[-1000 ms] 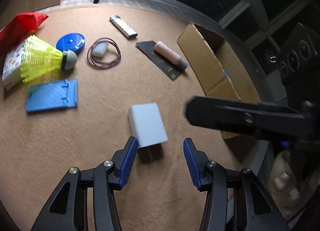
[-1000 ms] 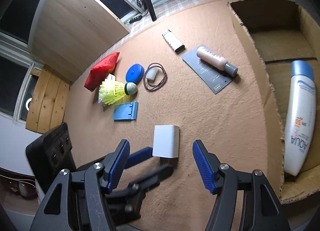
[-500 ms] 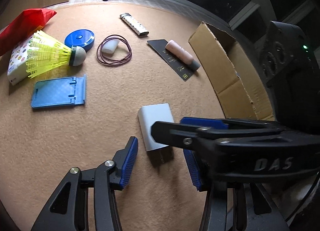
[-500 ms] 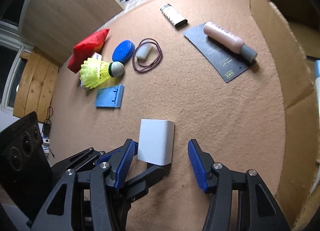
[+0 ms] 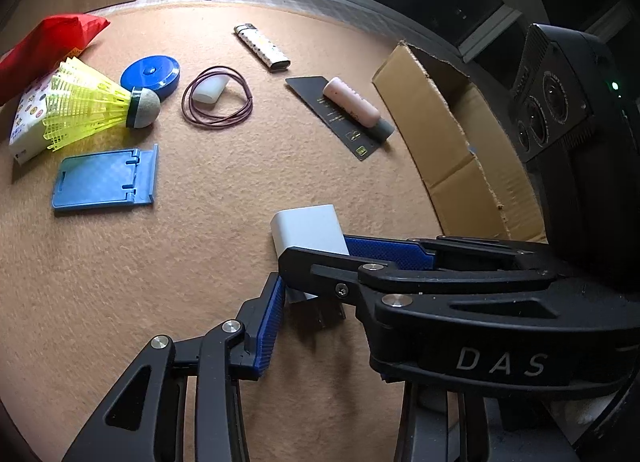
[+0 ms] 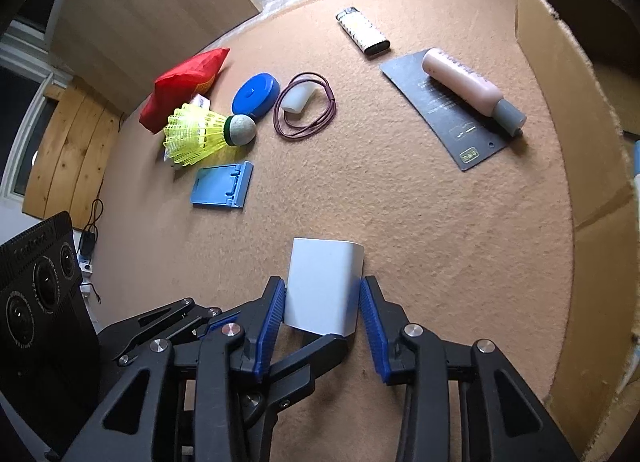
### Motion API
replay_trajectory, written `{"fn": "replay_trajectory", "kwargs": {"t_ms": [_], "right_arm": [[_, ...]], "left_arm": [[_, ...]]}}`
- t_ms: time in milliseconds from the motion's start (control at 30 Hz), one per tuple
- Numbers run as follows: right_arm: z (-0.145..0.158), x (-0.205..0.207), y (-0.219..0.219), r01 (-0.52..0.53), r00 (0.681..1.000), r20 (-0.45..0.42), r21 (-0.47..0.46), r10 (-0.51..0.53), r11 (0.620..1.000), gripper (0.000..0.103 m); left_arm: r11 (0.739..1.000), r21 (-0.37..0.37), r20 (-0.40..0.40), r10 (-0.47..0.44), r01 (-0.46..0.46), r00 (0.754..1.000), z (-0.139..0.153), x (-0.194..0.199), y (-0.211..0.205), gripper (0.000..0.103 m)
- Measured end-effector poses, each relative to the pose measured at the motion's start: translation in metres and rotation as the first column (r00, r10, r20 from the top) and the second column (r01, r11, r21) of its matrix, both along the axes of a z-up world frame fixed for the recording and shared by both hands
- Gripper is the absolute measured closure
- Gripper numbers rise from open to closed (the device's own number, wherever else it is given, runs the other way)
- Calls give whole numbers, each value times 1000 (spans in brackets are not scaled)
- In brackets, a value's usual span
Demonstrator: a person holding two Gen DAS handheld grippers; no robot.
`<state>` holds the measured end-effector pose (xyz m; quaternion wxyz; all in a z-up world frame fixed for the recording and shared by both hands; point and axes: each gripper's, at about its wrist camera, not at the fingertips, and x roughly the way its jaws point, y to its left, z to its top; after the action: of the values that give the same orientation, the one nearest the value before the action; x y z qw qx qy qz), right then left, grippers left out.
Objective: Organize objects
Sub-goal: 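Carry the charger plug over the box and release it with the right tool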
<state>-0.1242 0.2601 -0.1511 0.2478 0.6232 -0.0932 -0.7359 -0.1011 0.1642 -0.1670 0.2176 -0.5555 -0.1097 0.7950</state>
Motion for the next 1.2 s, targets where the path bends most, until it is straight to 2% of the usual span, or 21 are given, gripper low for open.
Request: {"fn": "replay_trajectory", "kwargs": {"t_ms": [167,367,567,733,900,1200], "right_arm": [[20,4,9,8,999,-53,0,-8,1000,67],[53,9,38,41,990,-131,-16,-43,999,67],[80,12,84,109,974,-200,-13,-109,994,67],[87,14,129,180,959,-223,-4,-176,984,67],[82,15,175,258,943,-218,8,-250,966,67],[66,13,227,339,923,-202,26,-328,940,67]], "left_arm": [[1000,3,-31,2,-2,1000,15,4,10,62],[1000,1,-102,-30,30,994,47,8,33,62],[995,6,-161,-97,99,982,77,1,83,62],[984,18,-185,-168,175,968,81,-6,137,62],[969,27,-179,-235,244,955,75,-10,186,62],[948,19,-158,-312,319,937,60,-16,245,62]]}}
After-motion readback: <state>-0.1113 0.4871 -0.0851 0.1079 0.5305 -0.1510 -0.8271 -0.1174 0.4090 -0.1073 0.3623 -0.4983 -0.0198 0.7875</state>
